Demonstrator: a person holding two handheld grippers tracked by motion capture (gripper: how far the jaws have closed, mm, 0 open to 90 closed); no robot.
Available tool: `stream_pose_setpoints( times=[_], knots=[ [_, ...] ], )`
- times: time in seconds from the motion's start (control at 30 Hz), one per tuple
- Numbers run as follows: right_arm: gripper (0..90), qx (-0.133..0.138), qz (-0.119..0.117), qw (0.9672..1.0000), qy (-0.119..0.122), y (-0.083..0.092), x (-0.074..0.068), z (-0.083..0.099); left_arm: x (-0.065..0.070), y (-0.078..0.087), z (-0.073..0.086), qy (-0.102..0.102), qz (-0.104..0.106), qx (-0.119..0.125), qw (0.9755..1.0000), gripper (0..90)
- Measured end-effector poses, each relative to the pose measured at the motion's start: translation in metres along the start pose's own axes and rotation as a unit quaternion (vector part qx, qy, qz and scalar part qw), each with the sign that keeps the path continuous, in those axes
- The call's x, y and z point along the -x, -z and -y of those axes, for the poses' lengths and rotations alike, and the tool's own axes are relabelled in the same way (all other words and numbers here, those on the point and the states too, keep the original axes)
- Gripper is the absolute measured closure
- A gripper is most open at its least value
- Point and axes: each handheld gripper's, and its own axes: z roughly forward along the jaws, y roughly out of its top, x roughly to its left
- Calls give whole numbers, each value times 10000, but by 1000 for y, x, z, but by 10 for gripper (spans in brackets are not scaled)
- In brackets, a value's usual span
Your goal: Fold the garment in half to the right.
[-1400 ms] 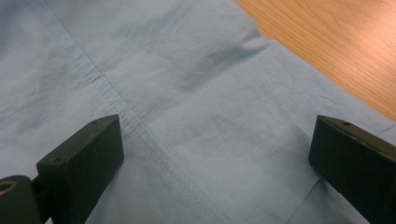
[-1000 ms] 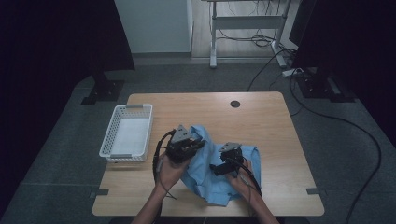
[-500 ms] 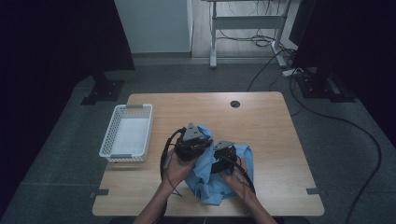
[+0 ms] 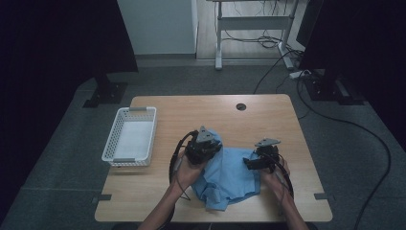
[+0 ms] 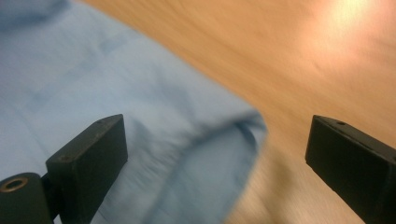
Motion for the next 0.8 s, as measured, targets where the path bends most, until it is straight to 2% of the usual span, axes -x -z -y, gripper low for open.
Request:
stream_pose_setpoints(
  times=[0.1,0.17,0.33,0.4,0.47,0.53,0.57,0.63,0.73,0.8],
  knots=[
    [57,-113,38,9999,-12,-6,4,10,4,-8,-4,-44,27,-93,9999,851],
    [64,13,-50,9999,-156,-8,5,13,8,-14,-6,-49,93,-110,9999,851],
    [75,91,-93,9999,-75,-12,-3,9,19,-34,-12,-118,228,-157,9995,851],
    [76,94,-108,9999,-37,-14,-5,7,23,-44,-13,-80,351,-173,9992,850],
    [75,103,-62,9999,29,-13,-7,6,28,-57,-13,-130,360,-234,9990,848],
    [76,124,-24,9999,53,-11,-5,6,32,-72,-11,-74,553,-264,9981,840],
    [76,143,6,9999,39,-8,-4,6,34,-79,-9,-22,669,-248,9975,819],
    [76,183,87,9998,-14,-2,2,7,36,-86,-7,38,961,-111,9953,675],
    [76,208,194,9995,-166,9,15,10,39,-82,-8,-232,897,29,9957,496],
    [76,201,239,9992,-258,16,23,13,36,-75,-9,-342,862,29,9957,422]
  ],
)
